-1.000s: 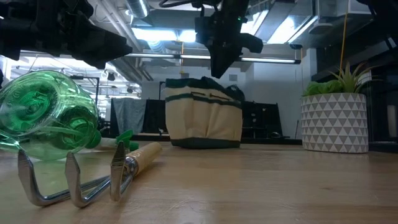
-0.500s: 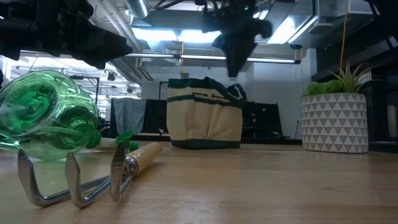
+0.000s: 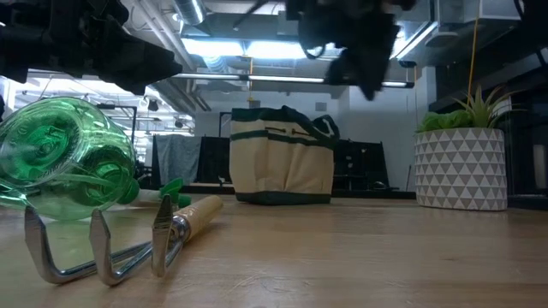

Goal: Pick & Place Garden tools in Gardening bag
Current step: Put the hand rake into the gardening bag

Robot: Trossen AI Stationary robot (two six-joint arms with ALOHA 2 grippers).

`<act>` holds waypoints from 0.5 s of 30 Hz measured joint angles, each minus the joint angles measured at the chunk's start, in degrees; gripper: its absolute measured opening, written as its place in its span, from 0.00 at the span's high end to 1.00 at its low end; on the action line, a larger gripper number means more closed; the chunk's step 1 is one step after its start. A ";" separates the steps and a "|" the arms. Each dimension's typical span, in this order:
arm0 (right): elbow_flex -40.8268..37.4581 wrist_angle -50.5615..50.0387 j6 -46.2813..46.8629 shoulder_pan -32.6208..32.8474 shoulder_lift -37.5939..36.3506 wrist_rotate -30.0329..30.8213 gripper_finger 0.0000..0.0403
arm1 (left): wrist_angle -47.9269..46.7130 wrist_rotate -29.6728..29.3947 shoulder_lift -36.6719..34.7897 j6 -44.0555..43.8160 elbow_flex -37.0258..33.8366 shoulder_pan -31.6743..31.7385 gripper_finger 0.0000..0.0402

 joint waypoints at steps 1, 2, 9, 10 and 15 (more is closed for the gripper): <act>-2.06 0.38 0.39 0.36 -0.98 -0.02 0.74 | 0.00 0.00 -0.02 0.01 0.00 0.00 0.56; -4.57 1.18 1.12 0.72 -2.20 -0.02 0.74 | 0.00 0.00 -0.02 0.03 0.01 0.01 0.56; -26.17 17.38 10.83 3.86 -13.92 -0.17 0.74 | 0.00 0.00 -0.02 0.01 0.00 0.00 0.56; -29.44 21.28 13.03 4.64 -15.83 -0.17 0.74 | -0.07 0.00 -0.02 0.01 0.00 0.02 0.56; -44.26 42.58 24.21 10.02 -23.23 -0.15 0.74 | -0.03 0.00 -0.01 0.03 0.01 0.01 0.56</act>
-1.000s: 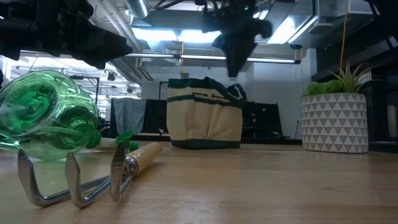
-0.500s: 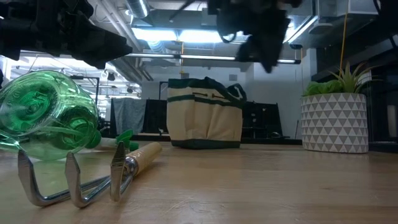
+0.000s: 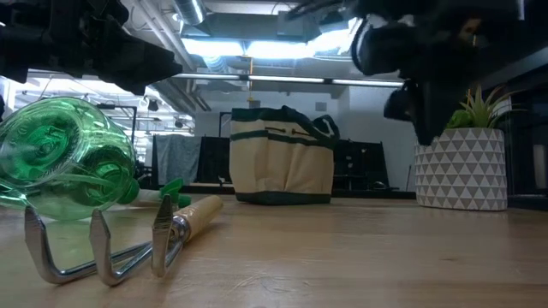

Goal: Pick & Place Garden tools in Gardening bag
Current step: Put the hand rake into the gardening bag

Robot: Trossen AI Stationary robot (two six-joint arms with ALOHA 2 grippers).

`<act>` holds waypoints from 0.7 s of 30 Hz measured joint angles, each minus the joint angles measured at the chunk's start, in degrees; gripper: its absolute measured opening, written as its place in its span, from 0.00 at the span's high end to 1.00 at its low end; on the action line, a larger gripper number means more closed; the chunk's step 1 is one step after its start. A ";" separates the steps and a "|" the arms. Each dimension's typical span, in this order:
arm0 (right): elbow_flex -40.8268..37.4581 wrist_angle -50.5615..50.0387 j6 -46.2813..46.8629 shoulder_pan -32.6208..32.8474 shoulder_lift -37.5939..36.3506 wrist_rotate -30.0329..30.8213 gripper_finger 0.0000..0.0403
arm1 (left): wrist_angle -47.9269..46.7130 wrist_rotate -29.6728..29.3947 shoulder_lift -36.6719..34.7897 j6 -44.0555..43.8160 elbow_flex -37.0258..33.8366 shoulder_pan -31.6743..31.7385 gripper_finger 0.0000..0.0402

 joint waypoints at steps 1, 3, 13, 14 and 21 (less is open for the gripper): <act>-2.33 4.67 1.84 1.21 -0.75 0.00 0.74 | -0.01 0.00 -0.01 -0.02 -0.01 -0.01 0.56; -6.29 13.91 4.53 3.51 -1.33 0.25 0.74 | -0.05 0.00 0.01 -0.02 0.01 0.01 0.56; -14.42 45.00 7.42 9.61 -0.93 9.44 0.74 | 0.01 0.00 0.01 0.00 -0.01 0.01 0.56; -14.45 45.97 7.40 9.84 -0.93 9.93 0.74 | 0.01 0.00 0.01 -0.02 -0.01 0.01 0.56; -14.42 52.74 1.69 11.25 -0.91 10.78 0.74 | 0.01 0.00 0.00 -0.01 0.00 0.00 0.56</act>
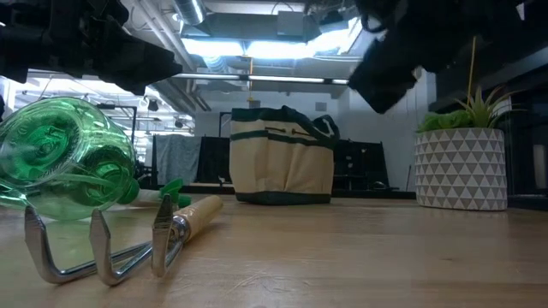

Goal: Pick & Place Garden tools in Gardening bag
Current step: Put the hand rake into the gardening bag

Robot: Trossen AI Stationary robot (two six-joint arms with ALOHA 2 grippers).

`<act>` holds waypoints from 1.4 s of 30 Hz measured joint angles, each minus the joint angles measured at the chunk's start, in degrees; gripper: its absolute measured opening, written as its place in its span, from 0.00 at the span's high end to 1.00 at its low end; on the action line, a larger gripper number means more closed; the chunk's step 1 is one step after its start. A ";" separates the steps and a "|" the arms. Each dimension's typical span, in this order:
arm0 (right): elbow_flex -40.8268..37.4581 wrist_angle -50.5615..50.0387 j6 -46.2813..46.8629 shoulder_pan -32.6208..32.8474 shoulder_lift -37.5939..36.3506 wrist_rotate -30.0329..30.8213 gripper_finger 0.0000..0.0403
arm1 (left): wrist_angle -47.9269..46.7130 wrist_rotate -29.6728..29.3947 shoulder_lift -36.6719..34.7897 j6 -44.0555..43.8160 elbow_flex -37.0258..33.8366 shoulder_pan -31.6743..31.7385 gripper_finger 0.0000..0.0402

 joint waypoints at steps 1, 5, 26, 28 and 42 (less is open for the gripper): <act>0.00 0.86 -0.82 0.09 0.00 -0.01 0.74 | 0.00 0.00 0.00 0.01 -0.01 0.00 0.56; 0.00 3.16 -2.07 0.43 0.00 1.48 0.74 | 0.00 0.00 0.00 0.01 -0.01 0.01 0.56; 1.89 11.19 -3.77 0.31 11.55 0.95 0.74 | 0.00 0.00 0.01 0.01 -0.01 0.01 0.56; 3.10 11.16 -3.78 0.30 12.81 0.19 0.74 | 0.02 0.00 0.01 -0.01 0.00 0.00 0.56; 7.82 10.97 -6.36 0.19 16.06 -1.71 0.60 | 0.00 0.00 0.01 -0.01 -0.01 0.00 0.56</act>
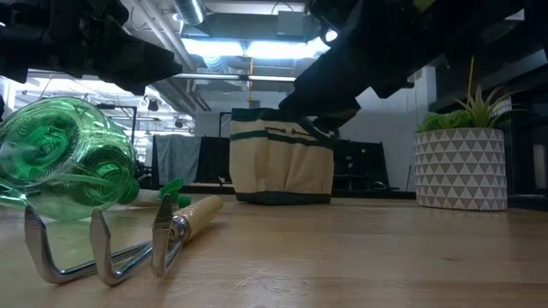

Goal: Pick & Place Garden tools in Gardening bag
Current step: Put the hand rake into the gardening bag

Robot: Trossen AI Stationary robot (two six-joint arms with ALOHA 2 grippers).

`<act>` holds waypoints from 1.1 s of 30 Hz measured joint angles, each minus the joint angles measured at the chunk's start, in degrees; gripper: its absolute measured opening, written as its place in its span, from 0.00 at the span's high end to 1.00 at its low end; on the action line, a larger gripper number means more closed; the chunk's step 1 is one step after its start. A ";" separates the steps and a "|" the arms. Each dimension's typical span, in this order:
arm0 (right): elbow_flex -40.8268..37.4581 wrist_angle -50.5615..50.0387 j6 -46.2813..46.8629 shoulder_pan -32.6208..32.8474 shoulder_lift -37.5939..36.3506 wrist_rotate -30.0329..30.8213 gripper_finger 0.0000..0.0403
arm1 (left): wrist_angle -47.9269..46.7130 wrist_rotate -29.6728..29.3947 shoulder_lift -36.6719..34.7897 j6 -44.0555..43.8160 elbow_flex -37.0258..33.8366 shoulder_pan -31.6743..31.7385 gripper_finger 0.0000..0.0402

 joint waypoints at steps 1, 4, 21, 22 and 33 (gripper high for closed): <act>0.24 -0.02 -0.03 0.00 0.00 0.00 0.56 | 0.00 0.00 -0.01 0.02 0.00 0.01 0.56; 0.68 0.07 -0.96 0.00 0.00 0.00 0.47 | 0.01 0.00 0.00 0.00 0.01 0.00 0.56; 6.02 -0.07 -6.72 -0.89 0.00 1.78 0.37 | 0.02 0.00 0.00 -0.02 0.00 -0.01 0.56; 6.47 -0.07 -7.30 -0.98 0.00 1.70 0.37 | 0.01 0.00 -0.01 0.00 0.01 0.00 0.56; 8.94 -1.42 -8.59 -1.03 0.00 1.64 0.37 | 0.01 0.00 0.00 0.00 0.00 0.01 0.56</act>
